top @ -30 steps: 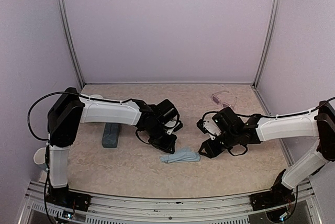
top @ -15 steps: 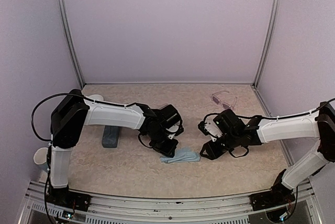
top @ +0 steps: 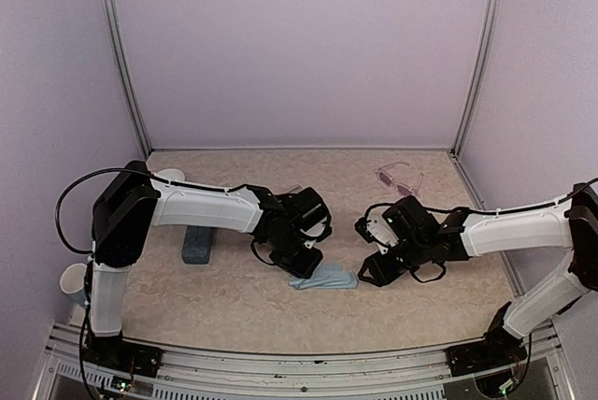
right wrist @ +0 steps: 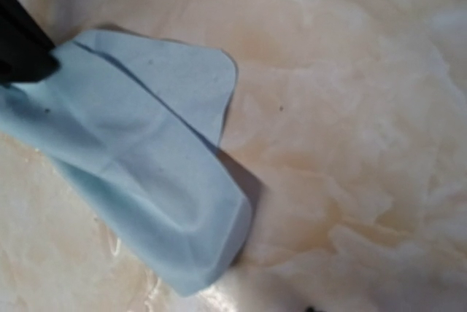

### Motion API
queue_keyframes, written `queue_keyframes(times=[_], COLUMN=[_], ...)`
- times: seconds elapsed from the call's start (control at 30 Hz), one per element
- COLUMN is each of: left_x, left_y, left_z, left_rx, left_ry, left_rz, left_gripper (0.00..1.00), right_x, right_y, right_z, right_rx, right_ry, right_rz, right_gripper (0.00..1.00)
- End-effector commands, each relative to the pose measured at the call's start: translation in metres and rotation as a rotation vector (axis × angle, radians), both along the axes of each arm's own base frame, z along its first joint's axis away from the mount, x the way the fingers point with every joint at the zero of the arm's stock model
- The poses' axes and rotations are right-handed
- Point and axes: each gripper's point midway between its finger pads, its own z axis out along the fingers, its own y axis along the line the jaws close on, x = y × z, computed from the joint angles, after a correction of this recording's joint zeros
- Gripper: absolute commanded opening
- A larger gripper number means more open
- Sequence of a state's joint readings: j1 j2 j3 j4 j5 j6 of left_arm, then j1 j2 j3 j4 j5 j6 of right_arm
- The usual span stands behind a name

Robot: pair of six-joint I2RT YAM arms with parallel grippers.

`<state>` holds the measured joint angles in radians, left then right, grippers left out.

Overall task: Organize the sunglasses
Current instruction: Pick up the folded cleaning cloth from the center of the board.

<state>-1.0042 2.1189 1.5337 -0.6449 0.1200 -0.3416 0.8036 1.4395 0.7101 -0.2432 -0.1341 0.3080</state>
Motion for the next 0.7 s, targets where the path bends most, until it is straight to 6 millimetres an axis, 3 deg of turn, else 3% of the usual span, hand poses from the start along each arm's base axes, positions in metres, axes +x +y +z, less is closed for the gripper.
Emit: queue_keyframes(times=[0.0, 0.17, 0.27, 0.37, 0.67], left_x=[0.0049, 0.0033, 0.0025, 0.0020, 0.0018], left_y=[-0.0040, -0.0038, -0.0046, -0.0044, -0.0052], left_z=[0.0061, 0.0039, 0.0049, 0.0052, 0.0042], left_rx=[0.007, 0.023, 0.031, 0.044, 0.051], left_ry=[-0.032, -0.045, -0.060, -0.072, -0.084], left_rz=[0.006, 0.001, -0.005, -0.009, -0.012], left_gripper=[0.01, 0.02, 0.12, 0.14, 0.03], right_x=[-0.0040, -0.0053, -0.0054, -0.0057, -0.0082], right_y=[-0.0042, -0.0046, -0.0045, -0.0046, -0.0055], right_z=[0.0010, 0.0005, 0.0006, 0.0009, -0.0004], right_rx=[0.003, 0.006, 0.006, 0.007, 0.011], right_ry=[0.008, 0.012, 0.013, 0.014, 0.027], right_rz=[-0.004, -0.005, -0.005, -0.006, -0.009], right_gripper=[0.41, 0.41, 0.41, 0.41, 0.41])
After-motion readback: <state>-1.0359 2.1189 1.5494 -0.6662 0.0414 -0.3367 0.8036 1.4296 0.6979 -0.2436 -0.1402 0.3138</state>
